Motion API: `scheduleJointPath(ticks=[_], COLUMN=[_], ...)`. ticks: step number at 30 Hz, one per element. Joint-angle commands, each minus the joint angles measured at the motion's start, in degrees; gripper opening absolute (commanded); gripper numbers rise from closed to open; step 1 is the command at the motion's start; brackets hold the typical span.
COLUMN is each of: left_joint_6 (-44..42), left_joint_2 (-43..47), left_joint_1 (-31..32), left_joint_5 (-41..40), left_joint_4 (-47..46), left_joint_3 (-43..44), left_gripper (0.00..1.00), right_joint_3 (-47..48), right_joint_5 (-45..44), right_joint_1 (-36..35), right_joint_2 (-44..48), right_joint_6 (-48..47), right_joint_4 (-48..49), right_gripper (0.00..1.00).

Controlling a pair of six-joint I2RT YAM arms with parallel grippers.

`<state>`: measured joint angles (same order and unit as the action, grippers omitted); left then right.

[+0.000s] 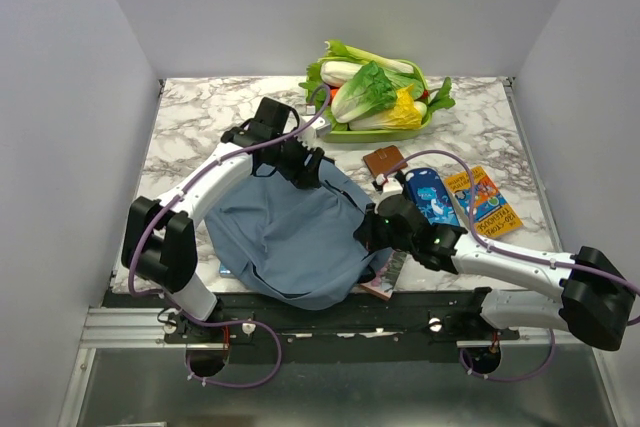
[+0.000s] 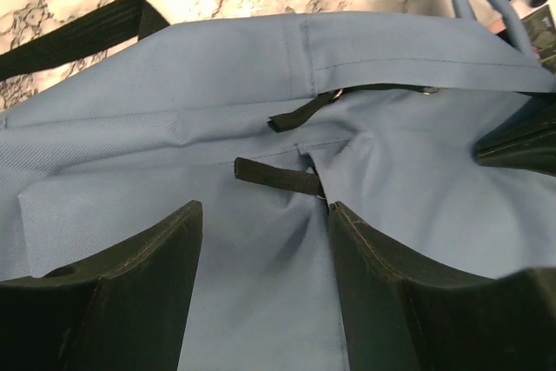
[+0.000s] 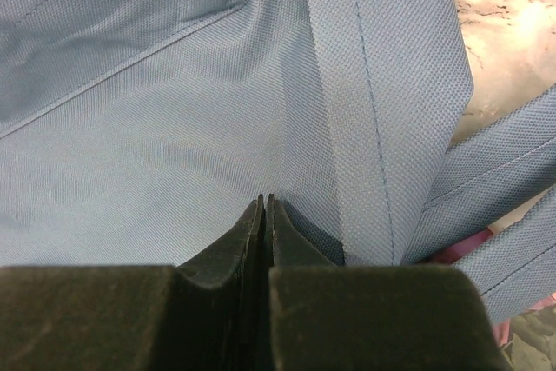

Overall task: Pack the student bag
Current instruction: Unzip the student bag at the center of the board.

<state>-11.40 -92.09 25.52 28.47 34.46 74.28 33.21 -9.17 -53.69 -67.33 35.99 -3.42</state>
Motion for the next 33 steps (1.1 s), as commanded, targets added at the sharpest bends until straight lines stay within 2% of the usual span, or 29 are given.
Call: scheduleJointPath(ticks=[1, 13, 19, 26, 31, 33], left_joint_6=[-1.17, 6.91, 9.46, 11.22, 10.78, 10.61], left_joint_2=[1.74, -0.37, -1.33, -1.86, -2.04, -1.42], left_joint_1=[-0.29, -0.38, -0.47, -0.47, -0.47, -0.47], left_joint_5=[5.89, 4.31, 4.05, 5.19, 5.19, 5.19], left_joint_4=[0.18, -7.91, -9.67, -11.08, -10.64, -10.55], left_joint_3=[1.48, -2.65, -3.70, -3.70, -4.14, -4.32], left_gripper=[0.68, 0.71, 0.63, 0.38, 0.23, 0.13], right_joint_3=[-1.66, -1.04, -1.04, -1.13, -0.52, 0.36], right_joint_5=[-2.34, -3.14, -3.58, -3.49, -3.57, -3.31], right_joint_1=[-0.63, -0.80, -0.80, -0.98, -0.98, -1.06], right_joint_2=[-0.35, 1.41, 2.20, 2.03, 3.25, 3.52], right_joint_6=[-0.83, -0.75, -0.83, -0.39, -0.48, -0.74], right_joint_4=[-6.16, -7.48, -7.65, -7.39, -7.57, -8.00], right_gripper=[0.12, 0.13, 0.13, 0.13, 0.14, 0.14])
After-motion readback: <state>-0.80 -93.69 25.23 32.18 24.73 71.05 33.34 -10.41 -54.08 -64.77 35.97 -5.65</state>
